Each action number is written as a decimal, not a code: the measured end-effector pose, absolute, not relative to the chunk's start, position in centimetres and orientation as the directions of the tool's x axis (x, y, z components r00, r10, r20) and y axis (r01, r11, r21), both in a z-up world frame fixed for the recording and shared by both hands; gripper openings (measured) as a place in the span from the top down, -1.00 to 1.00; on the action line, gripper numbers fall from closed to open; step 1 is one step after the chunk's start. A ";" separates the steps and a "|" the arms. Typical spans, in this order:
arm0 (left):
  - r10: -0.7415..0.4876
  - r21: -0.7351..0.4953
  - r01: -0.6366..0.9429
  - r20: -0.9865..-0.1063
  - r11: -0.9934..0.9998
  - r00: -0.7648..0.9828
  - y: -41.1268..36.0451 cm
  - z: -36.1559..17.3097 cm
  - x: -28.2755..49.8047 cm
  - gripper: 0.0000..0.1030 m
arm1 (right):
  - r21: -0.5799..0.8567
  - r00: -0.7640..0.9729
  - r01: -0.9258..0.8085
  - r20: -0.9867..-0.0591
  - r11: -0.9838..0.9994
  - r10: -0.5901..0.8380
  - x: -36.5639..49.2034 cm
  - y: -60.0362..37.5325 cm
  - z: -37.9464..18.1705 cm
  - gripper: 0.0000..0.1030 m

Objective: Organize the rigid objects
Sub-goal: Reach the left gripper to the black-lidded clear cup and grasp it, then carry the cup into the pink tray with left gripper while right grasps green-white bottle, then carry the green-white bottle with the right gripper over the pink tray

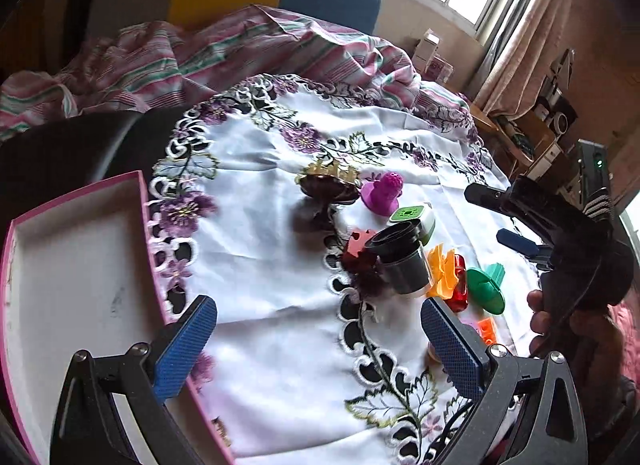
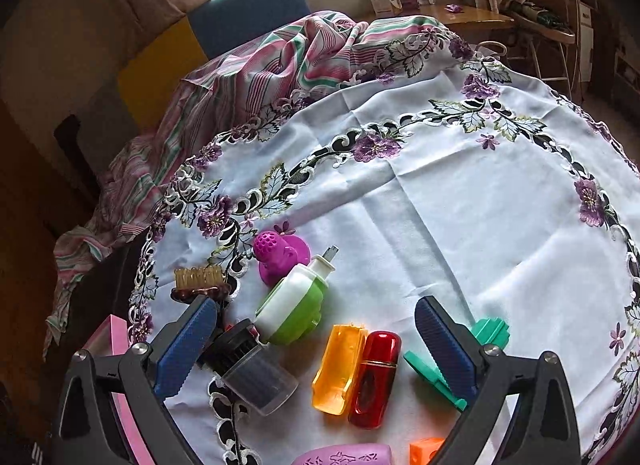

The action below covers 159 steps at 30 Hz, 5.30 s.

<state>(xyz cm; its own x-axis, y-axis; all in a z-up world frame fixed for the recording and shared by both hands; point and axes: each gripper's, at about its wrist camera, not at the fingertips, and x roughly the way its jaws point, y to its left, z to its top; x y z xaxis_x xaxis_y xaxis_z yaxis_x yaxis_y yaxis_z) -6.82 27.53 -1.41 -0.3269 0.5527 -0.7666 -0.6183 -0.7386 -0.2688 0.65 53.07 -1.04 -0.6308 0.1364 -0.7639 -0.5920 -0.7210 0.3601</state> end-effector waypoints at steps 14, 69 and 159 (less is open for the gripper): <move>0.529 -0.323 -0.586 -0.820 -0.743 -0.220 36.7 -5.7 -7.7 -0.47 | 0.390 -0.663 -0.592 -0.734 -0.705 0.150 1.5 54.3 0.0 -0.98; 0.367 -0.257 -0.272 -0.764 -0.927 -0.531 4.1 -2.9 -10.2 -0.07 | 0.150 -0.611 -0.215 -0.792 -0.965 0.013 -3.5 42.5 -1.2 -0.02; 0.067 -0.043 -0.054 -0.744 -0.998 -0.665 -2.1 -2.6 -4.0 -0.58 | 0.072 -0.581 0.066 -0.808 -0.995 -0.097 -4.6 29.1 -2.2 -0.02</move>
<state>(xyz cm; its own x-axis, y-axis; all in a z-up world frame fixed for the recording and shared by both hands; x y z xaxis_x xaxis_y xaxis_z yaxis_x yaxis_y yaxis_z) -4.00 -2.09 -2.56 -0.6648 0.0674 -0.7439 -0.0535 -0.9977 -0.0425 -4.62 29.07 -2.20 -0.5811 -0.0969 -0.8080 0.0662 -0.9952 0.0718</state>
